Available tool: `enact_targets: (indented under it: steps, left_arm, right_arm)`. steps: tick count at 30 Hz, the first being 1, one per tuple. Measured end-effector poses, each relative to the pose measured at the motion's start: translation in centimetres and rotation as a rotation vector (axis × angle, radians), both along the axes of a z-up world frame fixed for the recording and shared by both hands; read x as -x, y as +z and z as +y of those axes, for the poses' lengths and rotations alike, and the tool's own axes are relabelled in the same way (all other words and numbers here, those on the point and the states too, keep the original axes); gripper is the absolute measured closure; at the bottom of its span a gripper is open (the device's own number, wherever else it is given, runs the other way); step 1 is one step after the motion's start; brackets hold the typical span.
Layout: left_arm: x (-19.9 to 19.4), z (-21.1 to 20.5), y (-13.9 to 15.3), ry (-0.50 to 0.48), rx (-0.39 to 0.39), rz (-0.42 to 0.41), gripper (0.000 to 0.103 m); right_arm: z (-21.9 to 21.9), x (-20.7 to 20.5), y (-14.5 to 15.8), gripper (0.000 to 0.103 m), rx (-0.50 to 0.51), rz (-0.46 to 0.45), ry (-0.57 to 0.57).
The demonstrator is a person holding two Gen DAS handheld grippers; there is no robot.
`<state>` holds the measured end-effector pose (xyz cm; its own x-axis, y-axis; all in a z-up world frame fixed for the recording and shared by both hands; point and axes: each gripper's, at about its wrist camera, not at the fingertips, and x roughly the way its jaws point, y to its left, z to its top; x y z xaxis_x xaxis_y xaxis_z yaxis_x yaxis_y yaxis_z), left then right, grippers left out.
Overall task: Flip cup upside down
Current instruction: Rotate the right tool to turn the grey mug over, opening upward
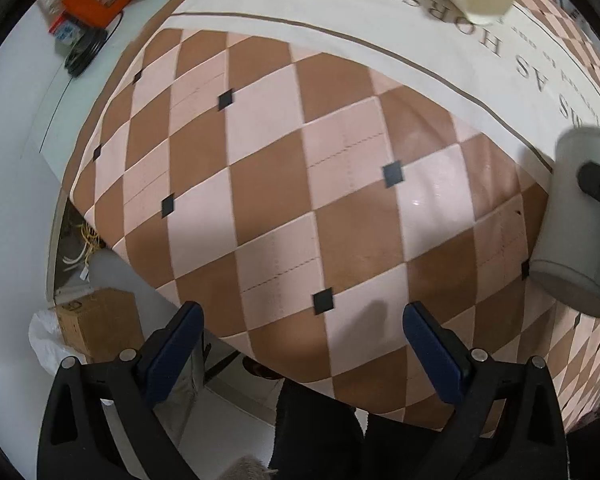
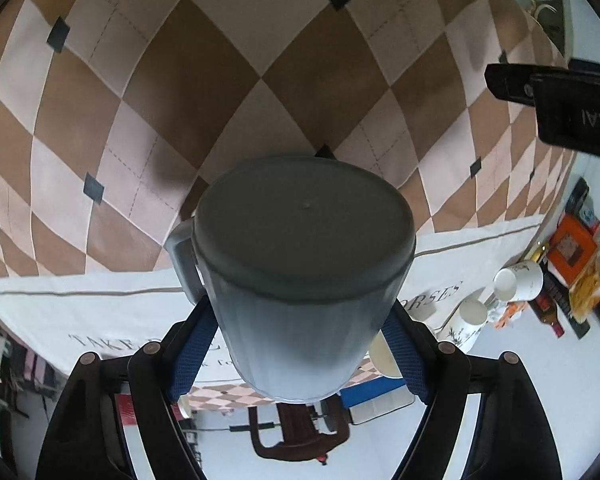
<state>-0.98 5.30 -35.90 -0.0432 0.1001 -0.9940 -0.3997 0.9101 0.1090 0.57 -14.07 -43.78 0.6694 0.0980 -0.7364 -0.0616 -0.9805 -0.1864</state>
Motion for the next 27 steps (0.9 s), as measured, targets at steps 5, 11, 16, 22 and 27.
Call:
enact_targets:
  steps: [5,11,16,22,27]
  left_arm:
    - [-0.1,1.5,0.6,0.022,-0.025,-0.020,0.001]
    - [-1.3,2.2,1.7,0.008,-0.048,-0.044,0.001]
    - [-2.3,2.0,2.8,-0.032,-0.073,-0.069,0.001]
    - [-3.9,1.1,4.4,-0.064,-0.082,-0.094,0.001]
    - [-5.0,1.4,4.8,-0.072,-0.072,-0.104,0.001]
  right_arm:
    - [2.3,0.0,0.6,0.021,-0.060,0.048,-0.173]
    - [5.4,-1.7,2.4,0.021,-0.184,0.099,-0.505]
    - [6.4,-4.1,3.9,0.021,-0.229,0.148,-0.801]
    - [5.6,-8.2,5.9,0.021,-0.256,0.242,-1.219]
    - [3.3,-12.4,6.8,0.021,-0.218,0.387,-1.672]
